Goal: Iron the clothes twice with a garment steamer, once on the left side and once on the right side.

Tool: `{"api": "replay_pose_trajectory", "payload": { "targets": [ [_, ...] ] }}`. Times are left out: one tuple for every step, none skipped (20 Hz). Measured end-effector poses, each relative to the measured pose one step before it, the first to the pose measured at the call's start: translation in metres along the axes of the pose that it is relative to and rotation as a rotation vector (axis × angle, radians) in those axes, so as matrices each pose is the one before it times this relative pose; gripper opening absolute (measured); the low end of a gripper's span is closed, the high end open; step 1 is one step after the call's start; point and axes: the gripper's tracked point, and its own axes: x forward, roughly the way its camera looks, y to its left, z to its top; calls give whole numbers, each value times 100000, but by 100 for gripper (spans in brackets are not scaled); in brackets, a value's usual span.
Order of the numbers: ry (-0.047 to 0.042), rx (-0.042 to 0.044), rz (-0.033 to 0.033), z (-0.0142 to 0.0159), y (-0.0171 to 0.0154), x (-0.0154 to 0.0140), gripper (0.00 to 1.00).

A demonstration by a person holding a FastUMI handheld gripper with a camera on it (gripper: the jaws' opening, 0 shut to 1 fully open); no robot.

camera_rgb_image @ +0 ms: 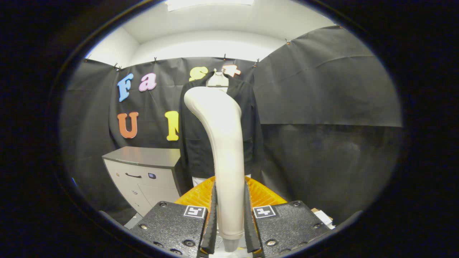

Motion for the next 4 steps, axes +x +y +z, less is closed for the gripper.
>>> {"api": "replay_pose_trajectory", "payload": {
  "targets": [
    [-1171, -31, 1212, 149, -128, -218, 35],
    [-751, 95, 1371, -181, -296, -123, 35],
    [334, 301, 1274, -31, -205, -200, 35],
    [618, 224, 1377, -281, -275, -194, 35]
  ]
}}
